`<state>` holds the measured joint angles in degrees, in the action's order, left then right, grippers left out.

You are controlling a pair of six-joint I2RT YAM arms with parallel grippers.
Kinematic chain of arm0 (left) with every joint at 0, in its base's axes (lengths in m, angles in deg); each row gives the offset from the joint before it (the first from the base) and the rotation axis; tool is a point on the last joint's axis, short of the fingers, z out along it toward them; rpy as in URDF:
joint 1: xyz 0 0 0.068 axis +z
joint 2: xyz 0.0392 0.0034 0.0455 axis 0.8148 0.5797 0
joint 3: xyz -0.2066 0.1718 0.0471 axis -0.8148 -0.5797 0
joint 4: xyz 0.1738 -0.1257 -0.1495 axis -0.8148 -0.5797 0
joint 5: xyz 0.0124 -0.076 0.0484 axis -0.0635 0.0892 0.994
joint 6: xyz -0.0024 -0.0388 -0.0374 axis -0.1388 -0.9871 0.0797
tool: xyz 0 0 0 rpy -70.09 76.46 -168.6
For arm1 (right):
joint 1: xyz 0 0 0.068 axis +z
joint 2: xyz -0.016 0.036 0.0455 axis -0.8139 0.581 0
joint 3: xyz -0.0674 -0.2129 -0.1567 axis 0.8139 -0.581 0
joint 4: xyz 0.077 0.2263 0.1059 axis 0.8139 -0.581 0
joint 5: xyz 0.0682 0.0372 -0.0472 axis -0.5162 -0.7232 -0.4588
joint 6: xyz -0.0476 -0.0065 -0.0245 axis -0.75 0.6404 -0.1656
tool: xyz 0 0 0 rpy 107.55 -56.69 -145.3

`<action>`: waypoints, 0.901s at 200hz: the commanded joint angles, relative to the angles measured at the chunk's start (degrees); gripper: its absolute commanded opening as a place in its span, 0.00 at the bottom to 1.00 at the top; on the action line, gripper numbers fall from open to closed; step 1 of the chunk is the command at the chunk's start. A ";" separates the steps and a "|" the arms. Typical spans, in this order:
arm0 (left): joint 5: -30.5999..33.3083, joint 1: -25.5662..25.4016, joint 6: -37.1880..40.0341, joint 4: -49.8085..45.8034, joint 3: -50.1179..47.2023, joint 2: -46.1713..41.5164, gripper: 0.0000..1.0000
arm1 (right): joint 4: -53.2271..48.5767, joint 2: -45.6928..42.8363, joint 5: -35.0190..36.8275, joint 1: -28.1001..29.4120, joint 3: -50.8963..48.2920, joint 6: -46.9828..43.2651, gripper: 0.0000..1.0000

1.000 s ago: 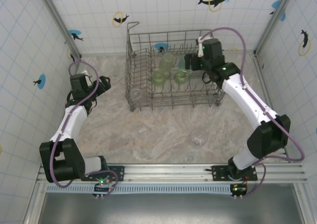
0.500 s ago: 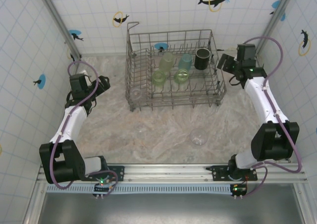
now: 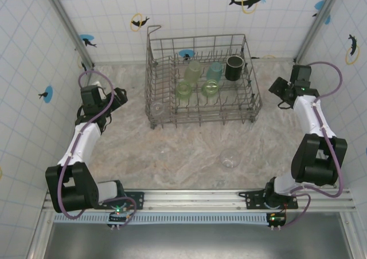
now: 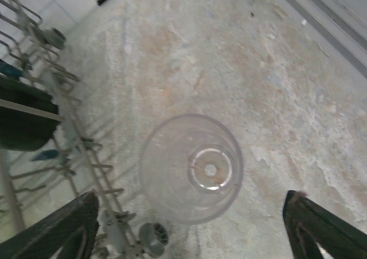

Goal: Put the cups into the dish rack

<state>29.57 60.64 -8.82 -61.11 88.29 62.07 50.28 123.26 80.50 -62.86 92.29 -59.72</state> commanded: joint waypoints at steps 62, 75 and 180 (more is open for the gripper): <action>1.21 0.41 0.70 -0.56 -0.22 -1.78 0.98 | 2.96 7.69 -3.43 -2.34 -2.08 2.36 0.64; 1.17 0.41 0.75 -0.56 -0.22 -1.78 0.98 | 3.19 8.87 -3.56 -2.51 -1.76 2.52 0.63; 0.73 0.43 0.64 -0.36 0.93 -1.08 0.97 | 4.58 12.38 -7.23 -5.45 -1.05 3.69 0.06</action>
<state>30.05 60.64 -8.82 -61.11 88.29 61.41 54.13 135.85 74.68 -67.50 90.19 -56.31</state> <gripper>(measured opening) 0.975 0.124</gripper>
